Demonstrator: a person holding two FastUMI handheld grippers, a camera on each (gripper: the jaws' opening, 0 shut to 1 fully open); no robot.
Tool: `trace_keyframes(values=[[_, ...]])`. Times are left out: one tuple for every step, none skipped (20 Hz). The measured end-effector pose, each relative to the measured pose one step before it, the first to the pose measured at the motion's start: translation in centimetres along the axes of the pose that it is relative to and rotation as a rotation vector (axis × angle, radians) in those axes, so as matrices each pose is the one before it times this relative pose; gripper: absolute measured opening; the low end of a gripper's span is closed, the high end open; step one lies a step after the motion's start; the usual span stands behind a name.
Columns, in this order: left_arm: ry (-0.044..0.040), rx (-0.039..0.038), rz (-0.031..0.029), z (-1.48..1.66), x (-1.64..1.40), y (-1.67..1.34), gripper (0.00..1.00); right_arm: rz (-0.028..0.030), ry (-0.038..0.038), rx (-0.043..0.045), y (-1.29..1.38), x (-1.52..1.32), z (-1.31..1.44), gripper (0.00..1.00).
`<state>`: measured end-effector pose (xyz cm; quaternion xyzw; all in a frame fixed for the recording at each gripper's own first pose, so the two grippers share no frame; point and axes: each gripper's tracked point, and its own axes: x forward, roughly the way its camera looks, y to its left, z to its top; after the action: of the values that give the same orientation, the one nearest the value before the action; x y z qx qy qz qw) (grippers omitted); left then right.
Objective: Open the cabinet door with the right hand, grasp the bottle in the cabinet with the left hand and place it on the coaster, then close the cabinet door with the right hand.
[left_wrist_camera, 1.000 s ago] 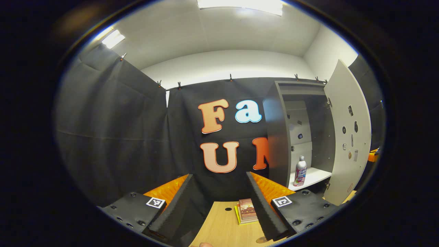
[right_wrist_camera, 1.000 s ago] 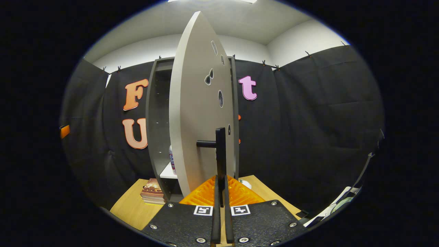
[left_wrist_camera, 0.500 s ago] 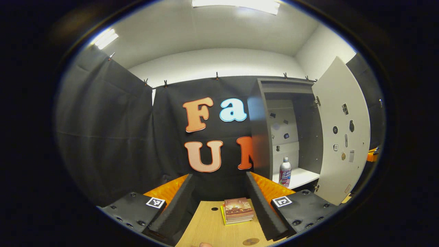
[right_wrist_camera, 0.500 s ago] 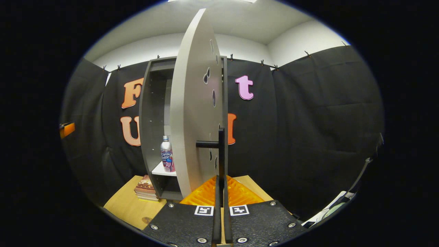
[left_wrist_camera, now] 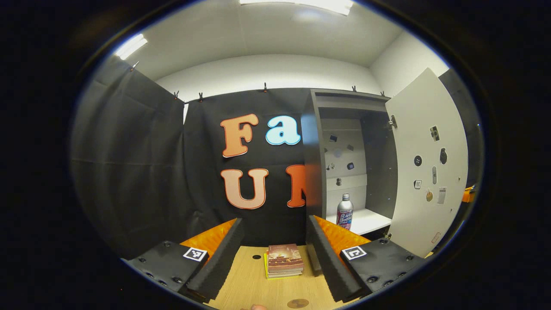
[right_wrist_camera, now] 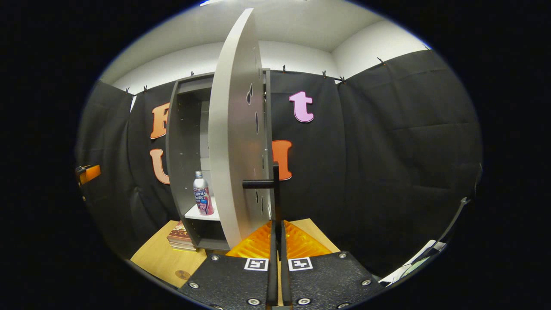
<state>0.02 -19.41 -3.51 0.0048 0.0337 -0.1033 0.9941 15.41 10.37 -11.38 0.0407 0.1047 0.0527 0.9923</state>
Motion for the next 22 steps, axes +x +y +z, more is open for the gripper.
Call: trace_keyframes(values=[[-0.00165, -0.00258, -0.00462, 0.07, 0.061, -0.714, 0.96, -0.00334, -0.00079, -0.00151, -0.324, 0.017, 0.043, 0.03], [0.00053, -0.00254, -0.00216, 0.043, 0.115, -0.564, 0.96, 0.00449, -0.0024, 0.00574, -0.308, -0.038, 0.098, 0.03], [-0.00014, -0.00222, -0.00135, 0.049, 0.067, -0.679, 0.96, 0.00845, 0.00264, 0.00976, 0.055, 0.167, -0.138, 0.03], [0.00119, -0.00219, 0.00024, -0.06, 0.14, -0.627, 0.96, 0.01058, -0.00362, 0.00991, 0.055, 0.004, 0.111, 0.03], [0.00264, -0.00052, -0.00075, -0.037, 0.131, -0.651, 0.96, 0.01119, 0.00418, 0.0037, -0.025, 0.14, -0.091, 0.03], [0.00394, 0.00169, -0.00099, -0.201, 0.235, -0.751, 0.96, 0.01142, 0.00119, 0.0015, 0.004, 0.033, 0.008, 0.03], [0.00357, 0.00197, -0.00079, -0.097, 0.129, -0.635, 0.96, 0.01247, 0.00705, -0.00075, -0.016, -0.025, -0.089, 0.03], [0.00309, 0.00231, -0.00057, -0.1, 0.166, -0.614, 0.96, 0.01777, 0.00185, 0.00054, 0.1, -0.054, 0.086, 0.03], [0.00226, 0.00126, 0.00216, -0.015, 0.118, -0.56, 0.96, 0.01756, -0.01081, -0.00066, 0.071, -0.215, 0.351, 0.04], [-0.00021, -0.00164, 0.00098, -0.01, 0.283, -0.518, 0.96, 0.01845, -0.01056, -0.00291, 0.093, -0.059, 0.316, 0.05], [-0.00157, -0.00487, -0.00006, 0.014, 0.098, -0.669, 0.96, 0.01176, -0.0071, -0.00588, -0.031, 0.099, 0.12, 0.06], [-0.00428, -0.00627, -0.00317, 0.046, 0.275, -0.764, 0.96, 0.00661, -0.00273, -0.00892, -0.113, -0.076, 0.08, 0.07], [-0.00686, -0.00646, -0.00594, 0.106, 0.315, -0.779, 0.96, 0.00407, -0.0006, -0.00436, -0.073, 0.053, 0.079, 0.09], [-0.0038, -0.00656, -0.00461, -0.031, 0.451, -0.567, 0.96, 0.00433, 0.00193, 0.00164, -0.027, -0.123, 0.001, 0.12], [-0.00226, -0.00544, -0.00447, 0.023, 0.53, -0.665, 0.98, 0.00045, 0.00258, 0.00437, -0.069, -0.205, 0.048, 0.14], [-0.00133, -0.00421, -0.00451, -0.067, 0.68, -0.618, 0.96, -0.00469, 0.00161, 0.00495, -0.191, -0.149, 0.046, 0.18], [-0.00285, -0.00326, -0.00691, 0.055, 0.757, -0.625, 0.96, -0.01654, -0.00098, -0.00028, -0.424, -0.162, 0.054, 0.2], [0.00039, -0.00221, -0.00633, -0.111, 0.728, -0.563, 0.98, -0.02046, -0.00545, -0.00443, -0.595, -0.156, 0.155, 0.23], [-0.00076, -0.00152, -0.00824, -0.135, 0.754, -0.757, 0.98, -0.02276, -0.00873, -0.0071, -0.574, 0.02, 0.167, 0.2], [-0.0009, -0.00156, -0.00704, -0.276, 0.899, -0.653, 0.98, -0.02342, -0.00558, -0.00685, -0.609, 0.071, 0.087, 0.28], [-0.0064, -0.00233, -0.01188, -0.084, 0.885, -0.868, 0.96, -0.02517, -0.00371, -0.00645, -0.571, 0.029, 0.052, 0.3], [0.00104, -0.00244, -0.00867, -0.209, 1.029, -0.701, 0.98, -0.02327, -0.00273, -0.00805, -0.607, 0.004, -0.01, 0.39]])
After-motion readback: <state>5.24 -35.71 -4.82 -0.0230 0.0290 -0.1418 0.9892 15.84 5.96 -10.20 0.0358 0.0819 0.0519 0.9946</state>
